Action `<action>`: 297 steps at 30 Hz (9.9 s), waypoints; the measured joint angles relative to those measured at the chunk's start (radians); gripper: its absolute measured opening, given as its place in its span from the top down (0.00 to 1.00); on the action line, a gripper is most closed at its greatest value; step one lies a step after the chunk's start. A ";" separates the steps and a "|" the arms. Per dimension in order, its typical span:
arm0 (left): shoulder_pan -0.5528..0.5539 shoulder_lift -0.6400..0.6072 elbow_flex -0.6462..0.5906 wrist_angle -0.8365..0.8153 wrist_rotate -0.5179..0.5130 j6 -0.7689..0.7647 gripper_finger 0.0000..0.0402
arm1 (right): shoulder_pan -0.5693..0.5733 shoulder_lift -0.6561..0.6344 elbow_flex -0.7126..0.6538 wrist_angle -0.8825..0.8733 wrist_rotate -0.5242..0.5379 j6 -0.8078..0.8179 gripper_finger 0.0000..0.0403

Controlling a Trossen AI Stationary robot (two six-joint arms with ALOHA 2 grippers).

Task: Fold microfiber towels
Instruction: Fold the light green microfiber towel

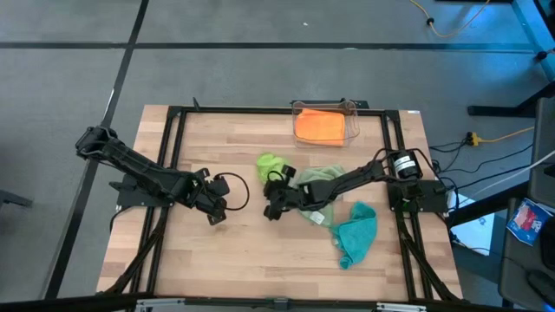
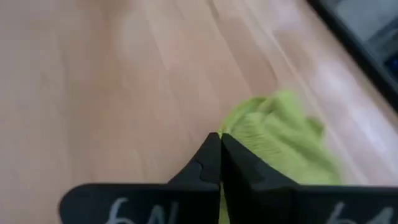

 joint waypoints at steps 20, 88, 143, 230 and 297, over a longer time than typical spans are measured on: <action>0.000 0.000 0.000 0.023 -0.004 0.074 0.86 | 0.073 -0.001 0.360 -0.210 -0.037 -0.326 0.99; -0.006 -0.001 0.001 0.558 -0.069 0.408 0.62 | 0.098 -0.001 0.371 -0.392 -0.105 -0.211 0.99; -0.006 0.002 0.001 0.380 0.010 0.340 0.99 | 0.109 -0.004 0.371 -0.377 0.101 -0.211 0.99; -0.007 -0.038 0.000 0.350 -0.003 0.228 1.00 | 0.048 0.019 -0.104 0.050 -0.138 0.461 0.48; -0.006 -0.353 0.002 0.077 -0.130 0.076 1.00 | 0.184 -0.389 -0.081 -0.266 0.024 0.122 0.99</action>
